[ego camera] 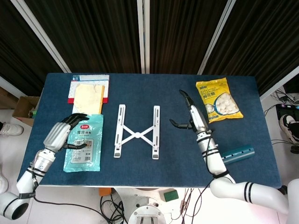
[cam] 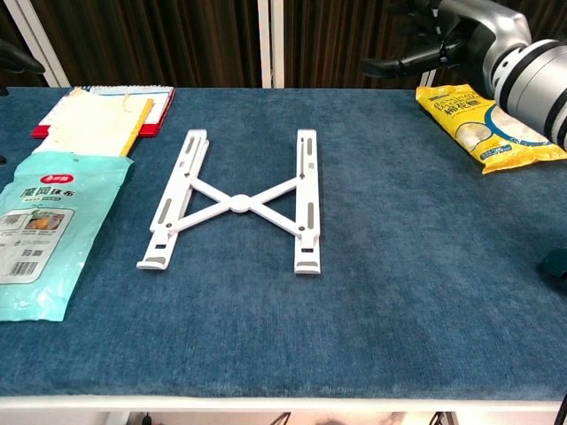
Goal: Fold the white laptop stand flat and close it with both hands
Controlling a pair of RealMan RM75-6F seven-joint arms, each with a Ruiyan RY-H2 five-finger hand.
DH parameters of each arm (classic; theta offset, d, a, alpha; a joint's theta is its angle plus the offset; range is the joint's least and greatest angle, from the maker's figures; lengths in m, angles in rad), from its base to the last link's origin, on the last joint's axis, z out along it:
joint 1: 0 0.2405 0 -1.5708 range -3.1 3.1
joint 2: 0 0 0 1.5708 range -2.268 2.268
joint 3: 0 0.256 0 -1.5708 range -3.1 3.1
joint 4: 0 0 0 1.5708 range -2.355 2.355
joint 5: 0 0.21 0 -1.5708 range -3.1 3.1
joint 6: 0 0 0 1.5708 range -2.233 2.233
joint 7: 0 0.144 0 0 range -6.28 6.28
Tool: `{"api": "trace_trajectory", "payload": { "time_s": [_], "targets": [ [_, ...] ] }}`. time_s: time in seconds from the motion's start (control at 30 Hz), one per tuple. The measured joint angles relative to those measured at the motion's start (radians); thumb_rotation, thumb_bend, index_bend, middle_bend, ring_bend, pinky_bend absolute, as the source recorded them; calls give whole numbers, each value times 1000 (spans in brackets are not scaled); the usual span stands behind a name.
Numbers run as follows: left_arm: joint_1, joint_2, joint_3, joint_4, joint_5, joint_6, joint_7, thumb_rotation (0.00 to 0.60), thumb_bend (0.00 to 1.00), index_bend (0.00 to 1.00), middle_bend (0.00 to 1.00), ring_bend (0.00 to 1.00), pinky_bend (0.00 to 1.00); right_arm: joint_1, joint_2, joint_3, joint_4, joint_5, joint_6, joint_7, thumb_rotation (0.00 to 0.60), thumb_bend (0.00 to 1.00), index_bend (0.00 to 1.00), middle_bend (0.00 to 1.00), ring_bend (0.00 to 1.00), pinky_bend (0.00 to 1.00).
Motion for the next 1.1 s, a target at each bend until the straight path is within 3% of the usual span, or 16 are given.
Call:
{"api": "trace_trajectory", "payload": {
  "time_s": [0.07, 0.13, 0.23, 0.4, 0.57, 0.73, 1.1],
  "targets": [
    [-27, -14, -14, 25, -10, -34, 69, 600, 50, 207, 146, 112, 219, -7, 33, -26, -6, -109, 26, -34, 600, 168, 73, 283, 132, 155],
    [-53, -32, -25, 51, -15, -61, 136, 600, 50, 206, 145, 112, 208, -9, 64, -52, -9, -212, 44, -78, 600, 93, 179, 375, 206, 224],
    [-103, -75, -44, 110, -19, -110, 262, 600, 25, 195, 119, 106, 159, -5, 107, -91, -6, -369, 66, -196, 600, 2, 305, 438, 268, 306],
    [-201, -194, -83, 258, -51, -214, 455, 600, 0, 158, 50, 65, 132, 6, 111, -146, 39, -508, 93, -428, 600, 0, 420, 517, 351, 441],
    [-281, -313, -118, 403, -112, -318, 507, 600, 0, 149, 35, 59, 131, 8, 25, -183, 146, -548, 102, -502, 600, 0, 439, 554, 400, 471],
    [-325, -400, -131, 513, -134, -355, 508, 600, 0, 148, 35, 59, 131, 8, -61, -197, 261, -555, 108, -523, 600, 0, 450, 563, 409, 478],
    [-396, -525, -143, 704, -152, -412, 395, 600, 0, 148, 35, 59, 131, 36, -206, -196, 476, -546, 76, -524, 600, 0, 453, 563, 409, 478]
  ]
}}
